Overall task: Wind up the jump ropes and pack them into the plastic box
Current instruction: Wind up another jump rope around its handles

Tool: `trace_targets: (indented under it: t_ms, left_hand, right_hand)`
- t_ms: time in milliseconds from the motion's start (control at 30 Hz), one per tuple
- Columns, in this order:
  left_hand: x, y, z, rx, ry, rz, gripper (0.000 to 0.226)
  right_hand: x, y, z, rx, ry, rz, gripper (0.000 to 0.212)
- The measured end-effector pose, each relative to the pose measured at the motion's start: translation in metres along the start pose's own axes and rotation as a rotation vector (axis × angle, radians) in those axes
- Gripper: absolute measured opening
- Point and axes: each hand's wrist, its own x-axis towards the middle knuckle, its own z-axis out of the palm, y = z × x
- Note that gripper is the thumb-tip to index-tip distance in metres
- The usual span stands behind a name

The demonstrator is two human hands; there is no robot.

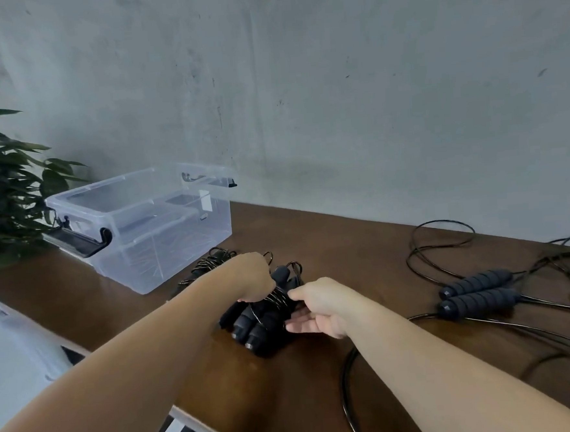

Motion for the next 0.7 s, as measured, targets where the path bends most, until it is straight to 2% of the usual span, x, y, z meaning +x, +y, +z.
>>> trace_targets:
  t_ms: [367,500,567,700]
  left_hand:
    - [-0.004,0.007,0.004,-0.140,0.154,-0.025,0.038]
    - [-0.009,0.026,-0.003,-0.172,0.303,-0.017,0.031]
    - [-0.014,0.042,-0.007,-0.263,0.422,-0.003,0.029]
    - [-0.018,0.094,-0.016,-0.602,0.552,0.070,0.052]
  right_hand:
    - [-0.003,-0.002,-0.004,-0.082,0.040,-0.061,0.027]
    - [-0.012,-0.013,-0.012,-0.117,0.067,-0.088,0.018]
    - [-0.022,-0.019,-0.021,-0.123,0.132,-0.103,0.018]
    - [-0.052,-0.027,-0.068,-0.138,0.315,-0.289,0.032]
